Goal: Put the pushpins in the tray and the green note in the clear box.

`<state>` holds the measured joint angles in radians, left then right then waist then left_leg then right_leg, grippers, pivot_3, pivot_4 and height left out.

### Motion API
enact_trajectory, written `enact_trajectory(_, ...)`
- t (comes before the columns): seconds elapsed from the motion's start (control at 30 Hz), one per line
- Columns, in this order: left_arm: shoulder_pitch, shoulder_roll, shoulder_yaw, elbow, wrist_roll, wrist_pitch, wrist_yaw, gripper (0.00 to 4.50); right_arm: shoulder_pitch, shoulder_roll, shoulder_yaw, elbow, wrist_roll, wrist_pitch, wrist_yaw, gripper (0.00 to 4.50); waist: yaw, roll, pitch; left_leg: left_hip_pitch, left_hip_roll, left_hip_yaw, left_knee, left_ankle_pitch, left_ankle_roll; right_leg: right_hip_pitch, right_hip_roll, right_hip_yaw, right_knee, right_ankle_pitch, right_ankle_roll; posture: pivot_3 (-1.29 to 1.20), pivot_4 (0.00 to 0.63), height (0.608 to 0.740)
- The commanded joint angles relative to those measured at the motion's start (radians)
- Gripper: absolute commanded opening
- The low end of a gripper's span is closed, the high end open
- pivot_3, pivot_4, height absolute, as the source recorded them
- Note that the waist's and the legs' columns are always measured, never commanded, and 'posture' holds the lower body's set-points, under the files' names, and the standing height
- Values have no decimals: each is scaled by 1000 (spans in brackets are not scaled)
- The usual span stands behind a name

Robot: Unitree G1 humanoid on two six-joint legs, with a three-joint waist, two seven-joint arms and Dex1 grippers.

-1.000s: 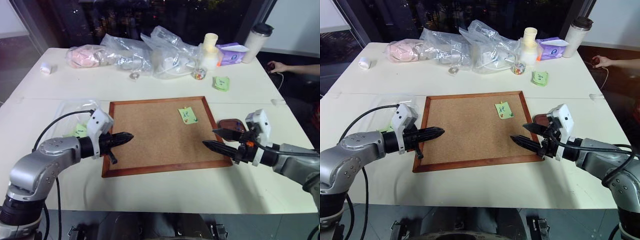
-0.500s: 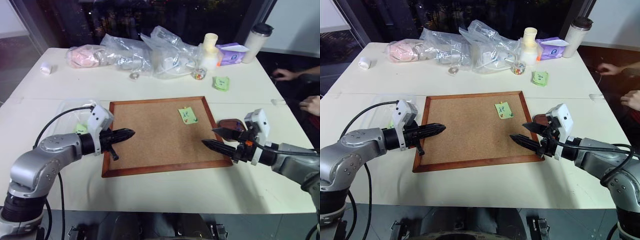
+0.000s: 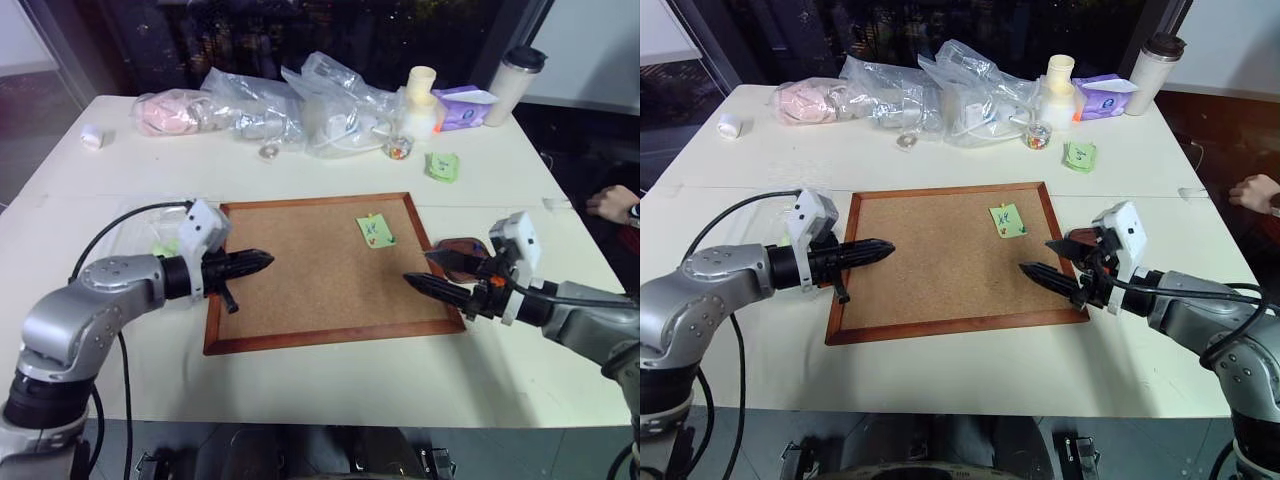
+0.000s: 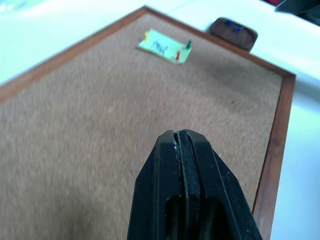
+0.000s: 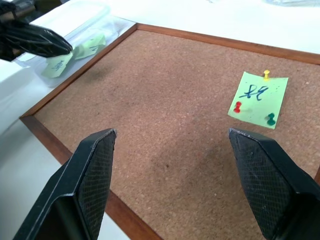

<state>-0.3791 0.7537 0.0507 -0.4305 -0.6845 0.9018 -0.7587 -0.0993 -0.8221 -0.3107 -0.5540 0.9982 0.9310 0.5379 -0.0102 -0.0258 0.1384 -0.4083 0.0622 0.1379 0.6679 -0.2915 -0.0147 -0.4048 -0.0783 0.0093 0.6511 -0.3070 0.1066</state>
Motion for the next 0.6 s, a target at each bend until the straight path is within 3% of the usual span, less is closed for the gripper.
enact_trajectory(0.03, -69, -2, -81, 47, 63, -65, -49, 50, -50, 17, 18, 17, -38, -31, -17, 3688, 0, 0, 0, 0, 0, 0, 0, 0, 0, 0, 0, 0, 0, 0, 0, 0, 150, 737)
enact_trajectory(0.23, -178, -61, -253, 266, 253, -213, -88, 50, -218, 101, 191, 232, -270, -160, -21, 3688, -3, 0, 0, 1, -1, 0, 1, 0, 0, 0, 1, 0, 0, 0, 0, 0, 150, 737)
enact_trajectory(0.33, -194, -97, -329, 364, 316, -259, -132, 50, -361, 185, 287, 487, -416, -286, 3, 3688, -7, 1, 1, 0, -1, 0, 0, 0, 0, -1, 1, 0, 0, 0, 0, 0, 150, 737)
enact_trajectory(0.6, -185, -115, -403, 477, 448, -287, -142, 50, -596, 298, 364, 895, -622, -503, 81, 3688, -4, 4, 2, -1, -1, 3, 1, 0, 0, -1, 0, 0, 0, 0, 0, 0, 150, 737)
